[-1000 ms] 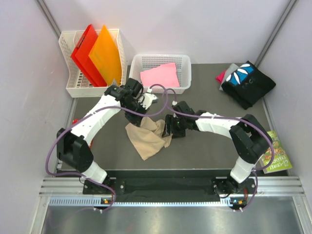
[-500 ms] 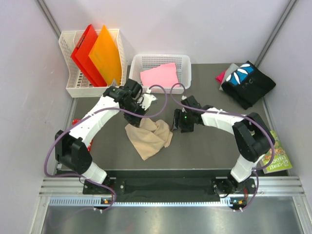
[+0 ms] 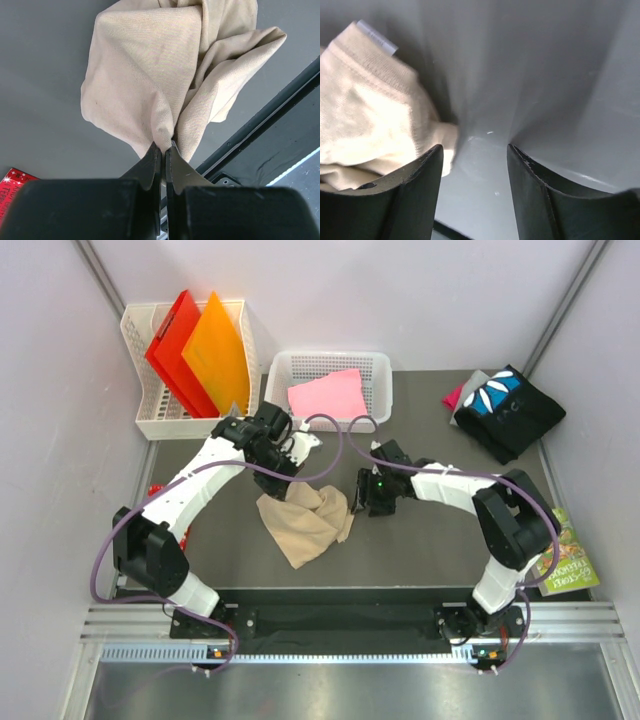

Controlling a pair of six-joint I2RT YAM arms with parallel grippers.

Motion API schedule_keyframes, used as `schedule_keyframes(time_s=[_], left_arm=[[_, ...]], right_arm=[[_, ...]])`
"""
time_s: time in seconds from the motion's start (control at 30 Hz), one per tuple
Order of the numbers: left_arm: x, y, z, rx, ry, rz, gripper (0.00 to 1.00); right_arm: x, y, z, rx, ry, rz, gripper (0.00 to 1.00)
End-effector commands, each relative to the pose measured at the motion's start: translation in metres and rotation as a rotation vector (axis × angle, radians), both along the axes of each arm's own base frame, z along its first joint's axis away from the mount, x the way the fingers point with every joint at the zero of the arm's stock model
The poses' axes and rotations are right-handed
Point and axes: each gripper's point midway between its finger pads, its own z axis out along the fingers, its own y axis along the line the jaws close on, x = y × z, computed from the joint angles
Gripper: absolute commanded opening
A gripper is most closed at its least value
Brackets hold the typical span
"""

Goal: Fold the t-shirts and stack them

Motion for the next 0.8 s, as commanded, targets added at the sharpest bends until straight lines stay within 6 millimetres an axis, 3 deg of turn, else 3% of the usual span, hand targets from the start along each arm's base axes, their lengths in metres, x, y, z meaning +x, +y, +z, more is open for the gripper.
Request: schedule_keyframes(time_s=[0.0,0.3,0.4,0.5,0.53,0.6,0.77], left_arm=[[0.005,0.000,0.011,-0.019,-0.037,-0.007,0.00],[0.004,0.001,0.011,-0.022,-0.042,-0.001,0.00],[0.004,0.003,0.010,-0.016,-0.041,0.003,0.00],[0.005,0.005,0.011,-0.012,-0.048,0.006,0.00],[0.005,0.005,0.011,-0.012,-0.050,0.005,0.00],[0.005,0.007,0.010,-0.009,-0.052,0.008,0.00],[0.004,0.011,0.008,-0.005,-0.053,0.012,0.00]], right_arm=[[0.000,0.023,0.001,0.046,-0.009,0.037,0.54],[0.000,0.043,-0.008,0.082,0.020,0.043,0.53],[0.000,0.051,-0.010,0.100,0.027,0.043,0.43],[0.000,0.056,-0.014,0.104,0.040,0.042,0.26],[0.001,0.056,-0.013,0.106,0.041,0.039,0.14],[0.000,0.058,-0.013,0.107,0.044,0.039,0.01],[-0.003,0.054,0.001,0.102,0.031,0.051,0.00]])
